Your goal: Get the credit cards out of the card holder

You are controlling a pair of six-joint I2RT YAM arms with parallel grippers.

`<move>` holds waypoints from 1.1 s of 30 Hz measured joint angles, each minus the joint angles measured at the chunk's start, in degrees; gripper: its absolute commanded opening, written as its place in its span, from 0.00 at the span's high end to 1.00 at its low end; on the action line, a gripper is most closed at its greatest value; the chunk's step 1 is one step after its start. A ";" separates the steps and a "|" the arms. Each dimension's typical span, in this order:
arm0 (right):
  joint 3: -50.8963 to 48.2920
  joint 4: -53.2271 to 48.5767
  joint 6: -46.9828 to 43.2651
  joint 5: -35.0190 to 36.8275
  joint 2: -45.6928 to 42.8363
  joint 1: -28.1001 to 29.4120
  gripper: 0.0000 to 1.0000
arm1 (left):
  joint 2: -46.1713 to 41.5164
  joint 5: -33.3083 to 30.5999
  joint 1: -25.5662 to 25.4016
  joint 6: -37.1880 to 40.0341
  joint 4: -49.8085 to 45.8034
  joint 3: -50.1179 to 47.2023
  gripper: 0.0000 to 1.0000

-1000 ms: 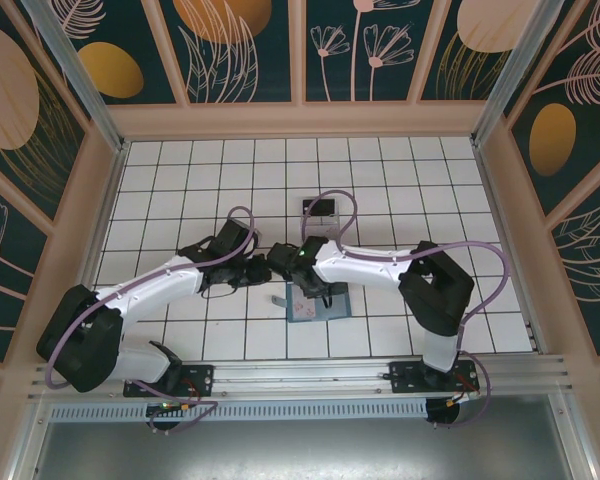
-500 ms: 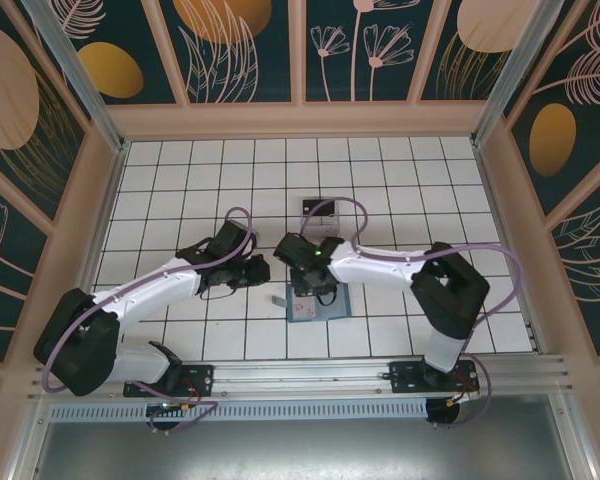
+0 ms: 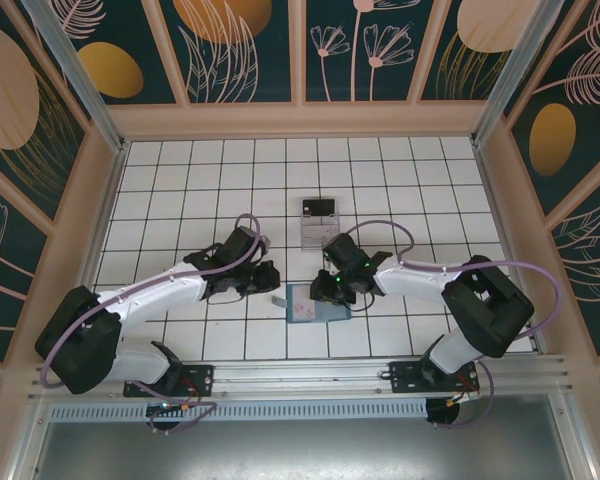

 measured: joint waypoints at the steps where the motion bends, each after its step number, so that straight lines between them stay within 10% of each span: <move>1: -0.07 0.50 0.02 -0.68 0.00 -0.13 0.76 | 0.59 0.04 -0.74 -0.39 0.37 0.00 0.88; 33: -6.67 13.05 -0.46 -9.92 1.75 -3.76 0.82 | 12.26 0.63 -5.88 -4.13 7.37 -1.27 0.92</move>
